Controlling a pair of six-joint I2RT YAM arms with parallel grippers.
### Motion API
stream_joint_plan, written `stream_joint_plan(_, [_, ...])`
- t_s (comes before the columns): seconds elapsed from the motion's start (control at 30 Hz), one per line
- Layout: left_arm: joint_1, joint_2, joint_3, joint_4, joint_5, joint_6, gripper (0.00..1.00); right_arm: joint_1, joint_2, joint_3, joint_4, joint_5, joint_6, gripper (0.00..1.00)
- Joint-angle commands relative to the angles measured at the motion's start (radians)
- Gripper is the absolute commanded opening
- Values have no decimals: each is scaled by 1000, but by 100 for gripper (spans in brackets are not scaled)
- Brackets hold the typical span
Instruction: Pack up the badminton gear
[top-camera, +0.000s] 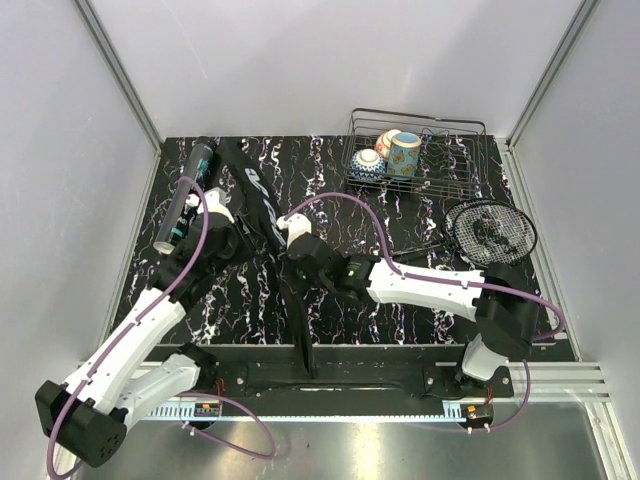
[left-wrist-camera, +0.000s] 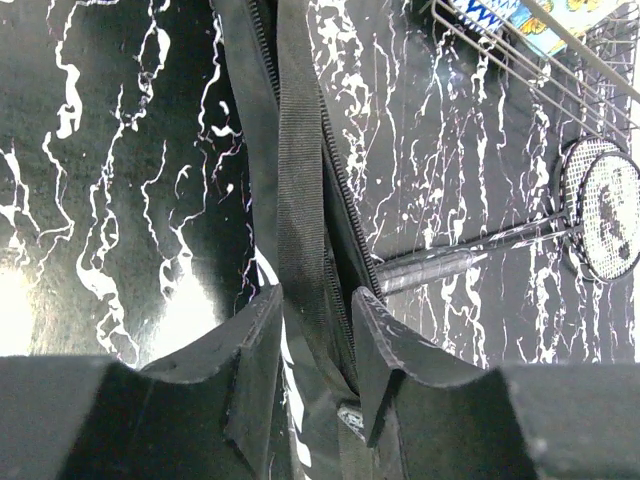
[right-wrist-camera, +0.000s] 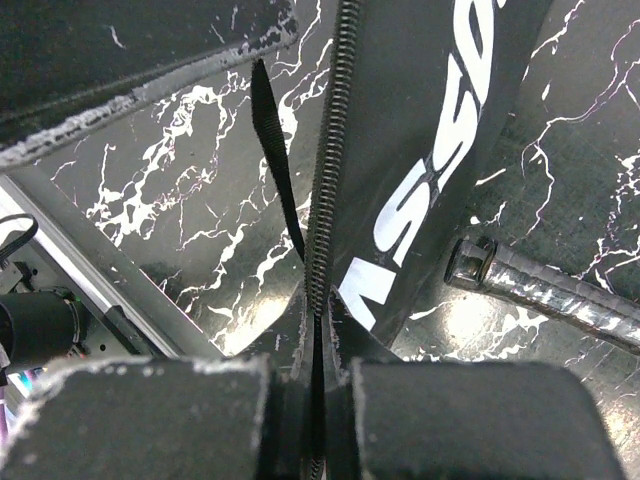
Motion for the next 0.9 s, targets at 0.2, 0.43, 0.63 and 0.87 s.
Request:
stream_joint_plan(0.2, [11,-35,-41,107,79,-116,56,0,-70,-13,85,-24,23,0])
stream_joint_plan(0.43, [11,-44,-2,23,23,-127,39,0,-85,-21,86,-11,23,0])
stream_joint_plan(0.63, [10,-55,-42,43,27,-164,52,0,-83,-16,85,-16,20,0])
stream_joint_plan(0.87, [11,10,-25,80,41,-168,44,-2,-91,-11,80,-13,14,0])
